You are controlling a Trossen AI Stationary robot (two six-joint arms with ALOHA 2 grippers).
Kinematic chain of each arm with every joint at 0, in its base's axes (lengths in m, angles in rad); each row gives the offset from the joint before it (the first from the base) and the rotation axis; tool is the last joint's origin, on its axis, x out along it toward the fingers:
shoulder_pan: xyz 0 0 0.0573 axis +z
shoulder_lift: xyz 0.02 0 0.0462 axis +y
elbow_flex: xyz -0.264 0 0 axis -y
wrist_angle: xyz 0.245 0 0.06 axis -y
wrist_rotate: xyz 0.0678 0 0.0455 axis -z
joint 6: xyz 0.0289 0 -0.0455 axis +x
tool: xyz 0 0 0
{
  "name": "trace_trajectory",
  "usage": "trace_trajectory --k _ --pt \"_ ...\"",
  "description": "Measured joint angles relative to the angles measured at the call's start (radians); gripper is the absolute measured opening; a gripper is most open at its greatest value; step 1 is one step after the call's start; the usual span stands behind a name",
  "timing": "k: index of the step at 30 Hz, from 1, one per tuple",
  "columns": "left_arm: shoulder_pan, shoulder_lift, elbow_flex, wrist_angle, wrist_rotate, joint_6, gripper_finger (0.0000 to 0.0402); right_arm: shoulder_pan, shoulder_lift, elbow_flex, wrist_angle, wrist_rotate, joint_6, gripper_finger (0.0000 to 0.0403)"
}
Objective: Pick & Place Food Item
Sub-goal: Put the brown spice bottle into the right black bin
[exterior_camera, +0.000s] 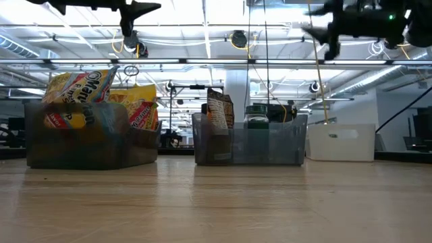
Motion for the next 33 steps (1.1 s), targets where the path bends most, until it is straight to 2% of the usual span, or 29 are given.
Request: trace_trajectory --k 5,11,14,17,20,22,26,33 --pt "-0.001 0.0 0.0 0.045 -0.049 0.04 0.0186 0.159 0.11 0.015 0.278 0.011 -0.175 0.0146" --pt "0.0 0.001 0.0 0.075 -0.179 0.049 0.0186 0.309 0.278 0.117 0.35 0.012 -0.283 0.0146" --pt "0.0 0.0 0.0 0.105 -0.237 0.048 0.0186 0.347 0.376 0.177 0.393 0.047 -0.309 0.0146" --pt "0.0 0.0 0.0 0.116 -0.248 0.048 0.0186 0.365 0.475 0.239 0.437 0.114 -0.298 0.0146" --pt "0.0 0.0 0.0 0.11 -0.226 0.046 0.0186 0.359 0.561 0.304 0.435 0.103 -0.304 0.0146" --pt "0.0 0.0 0.0 0.104 -0.195 0.046 0.0186 0.348 0.608 0.351 0.414 0.053 -0.307 0.0146" --pt "0.0 0.0 0.0 0.09 -0.129 0.023 0.0186 0.31 0.662 0.489 0.194 -0.077 -0.33 0.0146" --pt "-0.002 0.0 0.0 0.086 -0.063 -0.004 0.0186 0.234 0.69 0.807 -0.549 -0.177 -0.508 0.0167"
